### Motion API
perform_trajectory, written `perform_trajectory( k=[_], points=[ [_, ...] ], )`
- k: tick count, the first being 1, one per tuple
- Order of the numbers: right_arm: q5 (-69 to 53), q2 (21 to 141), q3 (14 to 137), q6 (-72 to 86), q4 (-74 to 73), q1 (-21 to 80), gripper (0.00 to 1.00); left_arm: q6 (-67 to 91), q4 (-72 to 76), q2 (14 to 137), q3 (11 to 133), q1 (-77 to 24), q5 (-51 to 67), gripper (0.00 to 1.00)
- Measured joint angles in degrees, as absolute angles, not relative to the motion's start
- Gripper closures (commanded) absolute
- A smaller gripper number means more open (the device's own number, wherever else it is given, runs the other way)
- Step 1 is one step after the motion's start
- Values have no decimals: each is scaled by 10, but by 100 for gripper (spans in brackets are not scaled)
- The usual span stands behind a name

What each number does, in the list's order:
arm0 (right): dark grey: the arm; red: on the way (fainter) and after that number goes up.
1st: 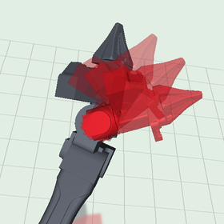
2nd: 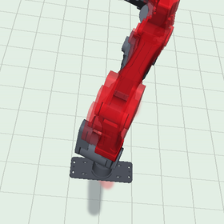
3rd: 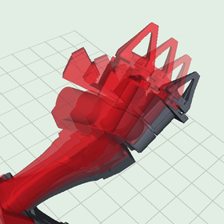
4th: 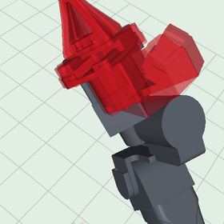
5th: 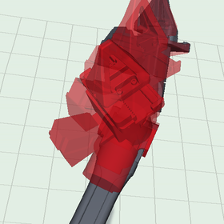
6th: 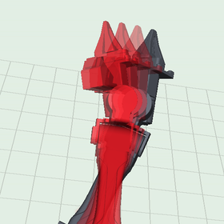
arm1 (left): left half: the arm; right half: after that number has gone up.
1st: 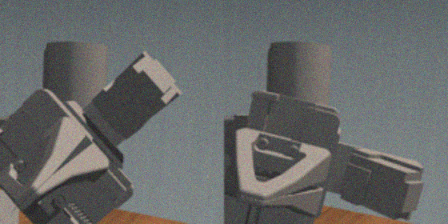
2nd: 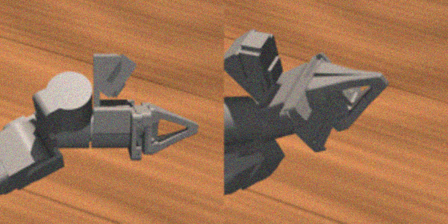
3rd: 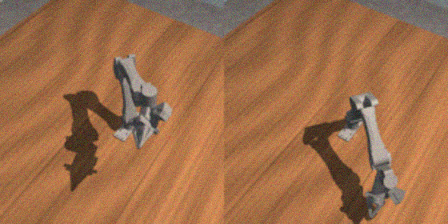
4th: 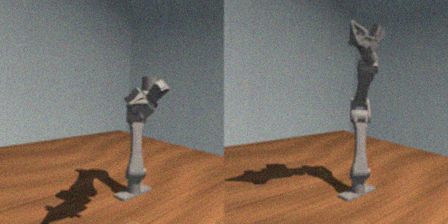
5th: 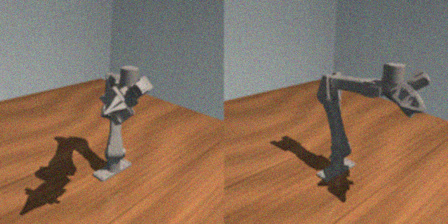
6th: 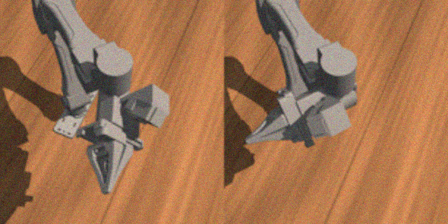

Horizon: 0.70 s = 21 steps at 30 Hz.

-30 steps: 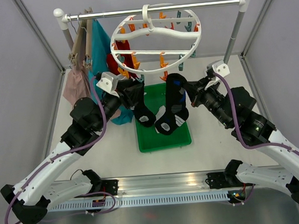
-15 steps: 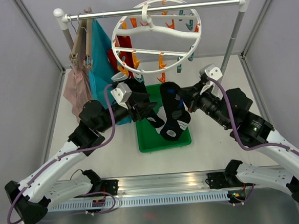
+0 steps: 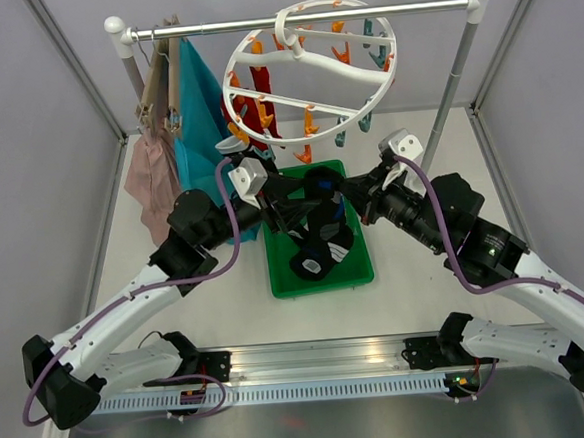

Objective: Clip the socks to the hanger
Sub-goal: Pick up the sock from the bin.

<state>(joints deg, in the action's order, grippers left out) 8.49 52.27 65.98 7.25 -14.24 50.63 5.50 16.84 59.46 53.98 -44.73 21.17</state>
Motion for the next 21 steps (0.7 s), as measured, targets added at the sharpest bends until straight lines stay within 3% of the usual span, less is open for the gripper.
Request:
perform_trajectory(
  k=[6, 12, 16, 21],
  points=[
    [84, 530, 660, 73, -142, 513, 100, 67, 194, 606, 540, -447, 228, 46],
    [84, 532, 660, 75, -142, 517, 100, 78, 210, 614, 540, -447, 235, 55],
    [84, 534, 660, 75, -142, 521, 100, 83, 217, 620, 540, -447, 247, 67],
    [87, 540, 659, 75, -142, 525, 100, 90, 225, 630, 539, -447, 260, 94]
  ],
)
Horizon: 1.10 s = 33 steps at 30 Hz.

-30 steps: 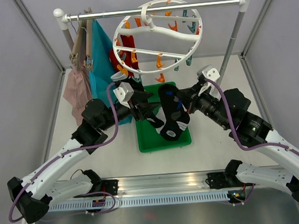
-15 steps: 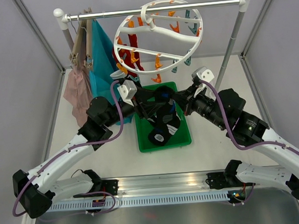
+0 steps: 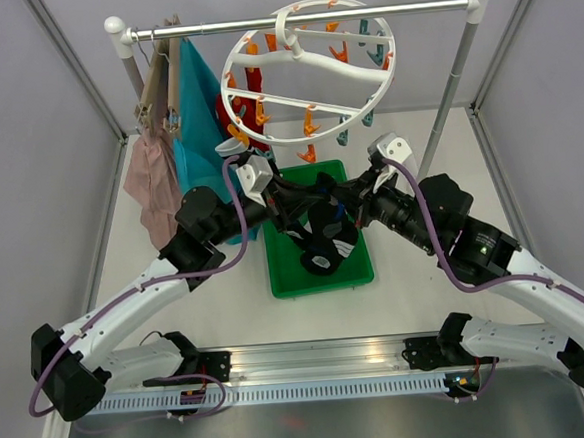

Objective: Clip the socks to the hanger
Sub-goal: Pick up the sock from the bin, then open the clamp at the hanger.

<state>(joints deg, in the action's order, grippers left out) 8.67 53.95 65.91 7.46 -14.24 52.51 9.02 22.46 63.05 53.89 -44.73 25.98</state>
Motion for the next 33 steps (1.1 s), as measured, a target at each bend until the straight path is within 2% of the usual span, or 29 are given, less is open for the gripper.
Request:
perform_trajectory(
  k=[1, 4, 7, 8, 9, 13, 16, 22, 27, 33],
  points=[
    [88, 540, 659, 75, -143, 526, 100, 90, 228, 631, 536, -447, 261, 97],
    [91, 541, 657, 74, -147, 527, 99, 88, 238, 631, 524, -448, 261, 98],
    [97, 542, 655, 71, -157, 527, 82, 72, 247, 629, 507, -450, 260, 98],
    [102, 543, 655, 71, -161, 528, 71, 61, 250, 627, 498, -453, 256, 98],
    [108, 544, 655, 72, -165, 528, 65, 52, 251, 624, 491, -456, 253, 98],
    [137, 544, 655, 67, -172, 528, 46, -15, 278, 604, 436, -476, 221, 98],
    [160, 545, 658, 68, -180, 528, 42, -64, 298, 597, 398, -489, 194, 98],
    [192, 545, 671, 68, -185, 528, 40, -169, 347, 597, 350, -525, 129, 98],
    [190, 554, 686, 66, -182, 528, 39, -206, 379, 602, 349, -536, 89, 98],
    [162, 578, 692, 46, -163, 528, 33, -216, 397, 602, 349, -538, 51, 98]
  ],
)
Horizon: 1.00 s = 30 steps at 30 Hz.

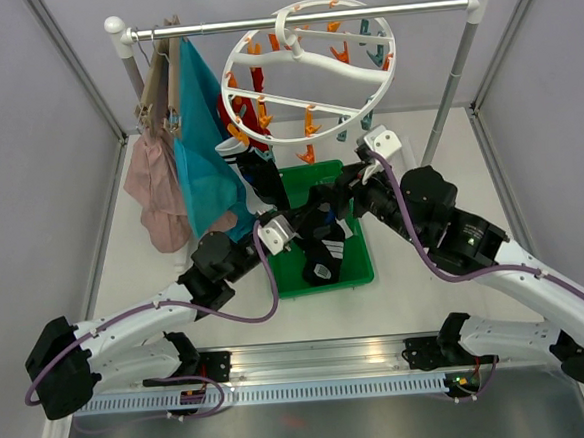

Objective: Clip the socks to the hanger
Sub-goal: Open the clamp at the hanger.

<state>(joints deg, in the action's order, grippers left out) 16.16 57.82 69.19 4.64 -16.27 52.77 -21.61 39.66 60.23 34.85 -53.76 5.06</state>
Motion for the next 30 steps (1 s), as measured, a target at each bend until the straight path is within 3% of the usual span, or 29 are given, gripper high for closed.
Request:
perform_trajectory(
  k=[30],
  points=[
    [140, 662, 688, -48, 30, 528, 26, -216, 385, 567, 349, -538, 11, 98]
  ],
)
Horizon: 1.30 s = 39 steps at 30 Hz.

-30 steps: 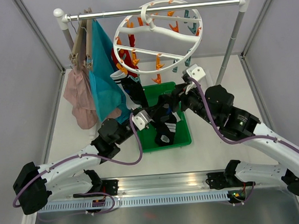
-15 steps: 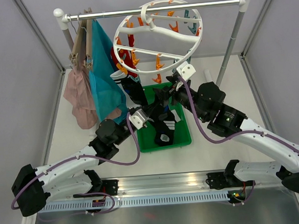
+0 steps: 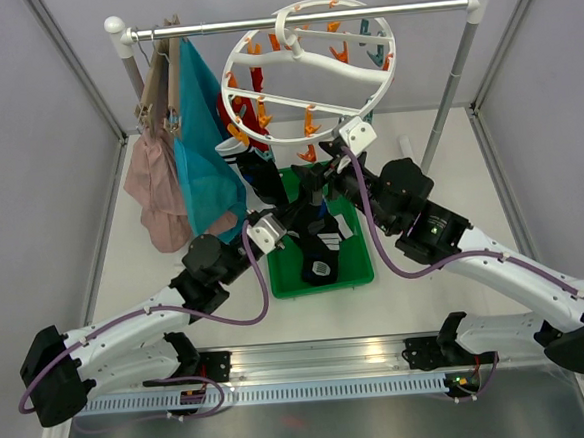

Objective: Clip the socks to the hanger
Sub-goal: Open the clamp at the hanger.

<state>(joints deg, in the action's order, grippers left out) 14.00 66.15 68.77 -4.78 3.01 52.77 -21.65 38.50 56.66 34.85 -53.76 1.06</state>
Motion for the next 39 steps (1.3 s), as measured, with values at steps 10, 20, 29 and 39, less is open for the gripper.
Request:
perform_trajectory(
  k=[10, 20, 29, 39],
  points=[
    [140, 673, 688, -48, 44, 528, 26, -216, 377, 566, 348, -538, 8, 98],
    [140, 673, 688, -48, 65, 528, 34, -216, 369, 566, 348, -538, 5, 98],
    [140, 674, 689, -50, 66, 528, 66, -216, 361, 566, 348, -538, 5, 98],
    [140, 679, 697, -44, 62, 528, 96, -217, 362, 566, 348, -538, -23, 98]
  ],
)
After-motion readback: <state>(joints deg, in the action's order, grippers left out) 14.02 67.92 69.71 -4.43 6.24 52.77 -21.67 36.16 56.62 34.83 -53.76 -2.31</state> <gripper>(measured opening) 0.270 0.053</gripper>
